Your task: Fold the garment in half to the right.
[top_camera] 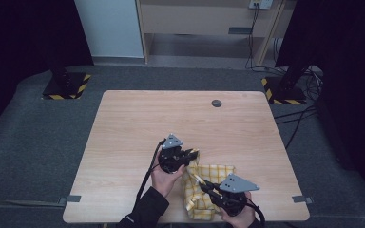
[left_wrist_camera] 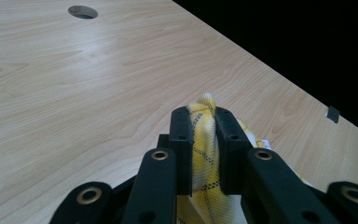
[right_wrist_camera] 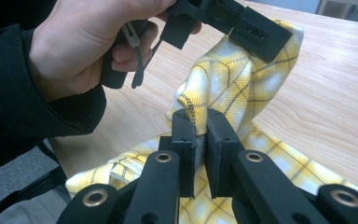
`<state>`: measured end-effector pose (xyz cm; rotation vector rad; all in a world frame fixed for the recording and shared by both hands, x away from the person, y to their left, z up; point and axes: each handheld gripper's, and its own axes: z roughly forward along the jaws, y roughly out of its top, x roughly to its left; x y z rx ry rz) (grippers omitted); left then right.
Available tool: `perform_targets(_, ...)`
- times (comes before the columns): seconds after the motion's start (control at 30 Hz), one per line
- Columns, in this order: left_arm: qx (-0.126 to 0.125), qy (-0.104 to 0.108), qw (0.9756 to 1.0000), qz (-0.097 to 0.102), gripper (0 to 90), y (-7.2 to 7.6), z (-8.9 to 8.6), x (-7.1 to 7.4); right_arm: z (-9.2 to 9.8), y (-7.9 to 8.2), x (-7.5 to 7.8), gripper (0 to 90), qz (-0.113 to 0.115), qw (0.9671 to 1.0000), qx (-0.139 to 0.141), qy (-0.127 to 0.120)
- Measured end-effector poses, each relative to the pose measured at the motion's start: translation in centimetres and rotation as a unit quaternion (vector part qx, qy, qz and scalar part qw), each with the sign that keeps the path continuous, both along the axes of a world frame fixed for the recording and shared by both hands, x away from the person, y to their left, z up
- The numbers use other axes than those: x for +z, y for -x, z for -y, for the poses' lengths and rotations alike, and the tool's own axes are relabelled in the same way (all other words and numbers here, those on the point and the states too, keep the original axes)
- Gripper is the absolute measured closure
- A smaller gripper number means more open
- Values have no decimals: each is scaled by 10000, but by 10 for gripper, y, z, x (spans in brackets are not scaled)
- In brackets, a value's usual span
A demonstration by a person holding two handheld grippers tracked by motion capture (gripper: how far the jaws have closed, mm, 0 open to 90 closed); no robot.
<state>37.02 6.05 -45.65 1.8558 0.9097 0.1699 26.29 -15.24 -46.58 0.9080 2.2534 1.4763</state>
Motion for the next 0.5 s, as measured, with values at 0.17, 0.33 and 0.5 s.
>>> perform_targets(0.17, -61, -52, 10000, 22, 786, -1, 9, 0, 11, 1, -1, 833, -18, 9999, -103, 10)
perform_targets(0.33, -150, -97, 9998, 40, 785, -3, 19, -3, 20, 2, -2, 832, -54, 9998, -203, -4)
perform_targets(0.5, -218, -99, 9997, 2, 784, -6, 27, -6, 25, 3, -4, 832, -85, 9996, -269, 7)
